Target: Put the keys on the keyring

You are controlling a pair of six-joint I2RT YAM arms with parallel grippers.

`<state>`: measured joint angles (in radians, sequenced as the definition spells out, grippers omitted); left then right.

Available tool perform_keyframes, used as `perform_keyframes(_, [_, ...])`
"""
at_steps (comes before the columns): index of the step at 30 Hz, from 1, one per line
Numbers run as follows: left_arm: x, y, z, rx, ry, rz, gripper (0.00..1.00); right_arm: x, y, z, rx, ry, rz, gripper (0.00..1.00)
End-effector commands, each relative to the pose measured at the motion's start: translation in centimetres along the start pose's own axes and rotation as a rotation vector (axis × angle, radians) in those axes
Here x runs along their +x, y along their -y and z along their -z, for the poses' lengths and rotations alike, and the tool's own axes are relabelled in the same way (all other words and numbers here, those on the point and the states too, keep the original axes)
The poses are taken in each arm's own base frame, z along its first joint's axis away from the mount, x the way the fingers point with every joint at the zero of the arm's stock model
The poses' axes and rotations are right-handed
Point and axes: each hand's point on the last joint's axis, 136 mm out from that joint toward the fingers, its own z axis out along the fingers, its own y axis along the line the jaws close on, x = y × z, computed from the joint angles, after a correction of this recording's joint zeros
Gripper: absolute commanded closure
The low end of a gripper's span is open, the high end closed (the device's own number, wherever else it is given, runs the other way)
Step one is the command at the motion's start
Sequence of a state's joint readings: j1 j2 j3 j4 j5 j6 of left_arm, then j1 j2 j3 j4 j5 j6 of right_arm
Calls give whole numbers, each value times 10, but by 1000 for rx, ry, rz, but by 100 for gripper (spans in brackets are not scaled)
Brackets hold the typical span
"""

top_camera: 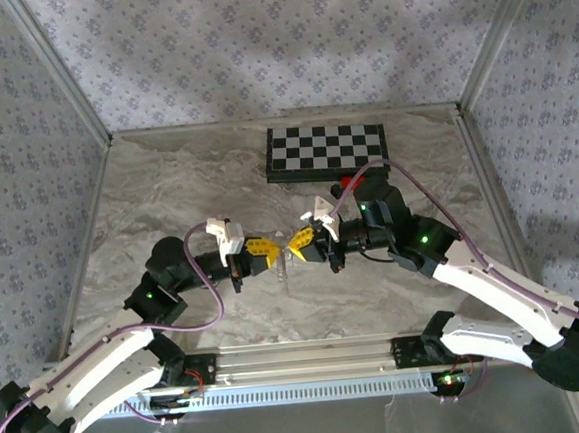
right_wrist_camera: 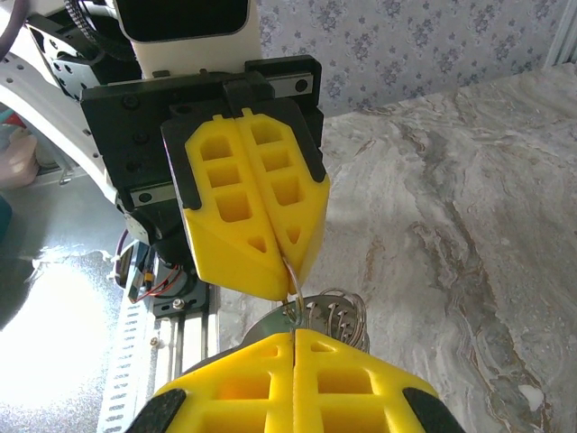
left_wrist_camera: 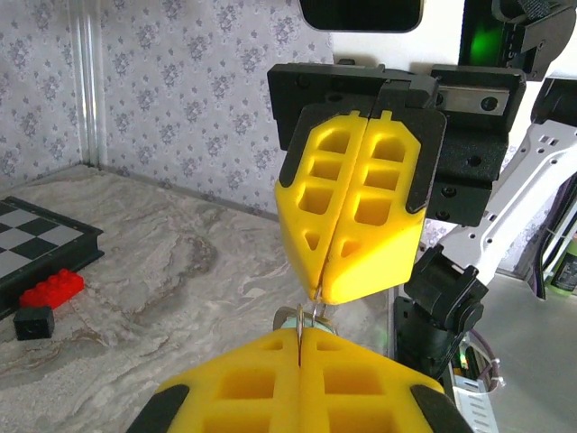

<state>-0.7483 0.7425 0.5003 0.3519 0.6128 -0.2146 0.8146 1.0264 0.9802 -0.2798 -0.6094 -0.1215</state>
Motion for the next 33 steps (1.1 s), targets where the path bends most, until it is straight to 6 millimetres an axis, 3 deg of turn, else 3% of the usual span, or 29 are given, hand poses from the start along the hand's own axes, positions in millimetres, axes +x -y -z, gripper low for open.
perform_keyframes(1, [-18,8,0,30,65,-27,100,-4,-2,2,8,13,36,100])
perform_keyframes(33, [-14,8,-1,37,53,-16,100,-10,-2,-1,27,36,67,100])
